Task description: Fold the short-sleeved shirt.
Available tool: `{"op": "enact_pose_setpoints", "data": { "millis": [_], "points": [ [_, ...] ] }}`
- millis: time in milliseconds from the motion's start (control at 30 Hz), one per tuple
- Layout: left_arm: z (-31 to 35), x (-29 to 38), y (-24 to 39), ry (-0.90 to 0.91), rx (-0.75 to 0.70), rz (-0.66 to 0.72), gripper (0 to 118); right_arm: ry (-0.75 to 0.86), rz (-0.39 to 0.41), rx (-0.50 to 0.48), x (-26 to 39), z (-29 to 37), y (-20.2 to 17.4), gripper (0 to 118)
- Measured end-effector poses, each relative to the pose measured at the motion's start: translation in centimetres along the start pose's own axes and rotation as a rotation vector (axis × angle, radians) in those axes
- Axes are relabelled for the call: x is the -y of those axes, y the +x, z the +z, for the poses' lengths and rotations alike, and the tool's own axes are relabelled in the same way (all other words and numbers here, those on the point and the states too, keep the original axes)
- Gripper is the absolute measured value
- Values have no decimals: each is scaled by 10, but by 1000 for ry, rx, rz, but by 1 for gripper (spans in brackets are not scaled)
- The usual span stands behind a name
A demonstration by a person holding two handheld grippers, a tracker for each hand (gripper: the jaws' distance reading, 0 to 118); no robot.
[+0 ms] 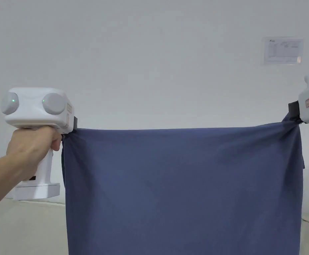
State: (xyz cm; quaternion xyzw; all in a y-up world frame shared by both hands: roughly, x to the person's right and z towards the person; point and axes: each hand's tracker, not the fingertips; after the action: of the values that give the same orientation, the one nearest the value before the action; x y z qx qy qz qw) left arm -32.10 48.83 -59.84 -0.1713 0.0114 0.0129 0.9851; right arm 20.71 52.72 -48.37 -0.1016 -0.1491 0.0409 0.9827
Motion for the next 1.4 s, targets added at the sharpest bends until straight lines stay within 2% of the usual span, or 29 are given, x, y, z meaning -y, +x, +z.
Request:
{"op": "enact_pose_setpoints", "data": {
  "millis": [167, 267, 400, 533, 667, 733, 833, 1000, 1033, 1067, 1133, 1167, 1233, 1400],
  "points": [
    [-46, 7, 13, -7, -30, -41, 2, -12, 24, 16, 8, -42, -14, 5],
    [-74, 16, 16, -25, -52, -59, 2, -18, 64, 48, 16, -66, -24, 5],
    [-95, 39, 19, 12, -71, -75, 2, -27, 64, 45, 32, -88, -34, 5],
    [-116, 74, 19, -26, -84, -153, 2, -73, 65, 33, 72, -101, -40, 5],
    [-126, 131, 11, -126, -13, -116, 2, -183, 23, -7, 140, -102, -41, 5],
    [-122, 168, 6, -154, 3, -131, 2, -227, 34, -44, 184, -91, -41, 5],
    [-109, 222, -1, -189, 6, -143, 2, -303, 32, -38, 254, -64, -39, 5],
    [-62, 327, -27, -348, 39, -126, 2, -447, -108, -71, 356, -5, -28, 5],
    [-80, 291, -16, -374, 40, -121, 2, -473, -131, -75, 373, 7, -27, 5],
    [-71, 325, -28, -423, 52, -116, 2, -507, -142, -79, 389, 20, -26, 5],
    [-65, 326, -29, -457, 48, -68, 2, -535, -106, -87, 413, 47, -27, 5],
    [-61, 323, -27, -455, 46, -92, 2, -542, -96, -80, 424, 62, -28, 5],
    [3, 417, -63, -488, 40, -120, 3, -563, -94, -95, 446, 86, -24, 5],
    [54, 467, -75, -557, 25, -92, 2, -637, -182, -89, 498, 131, -15, 5]
  ]
}}
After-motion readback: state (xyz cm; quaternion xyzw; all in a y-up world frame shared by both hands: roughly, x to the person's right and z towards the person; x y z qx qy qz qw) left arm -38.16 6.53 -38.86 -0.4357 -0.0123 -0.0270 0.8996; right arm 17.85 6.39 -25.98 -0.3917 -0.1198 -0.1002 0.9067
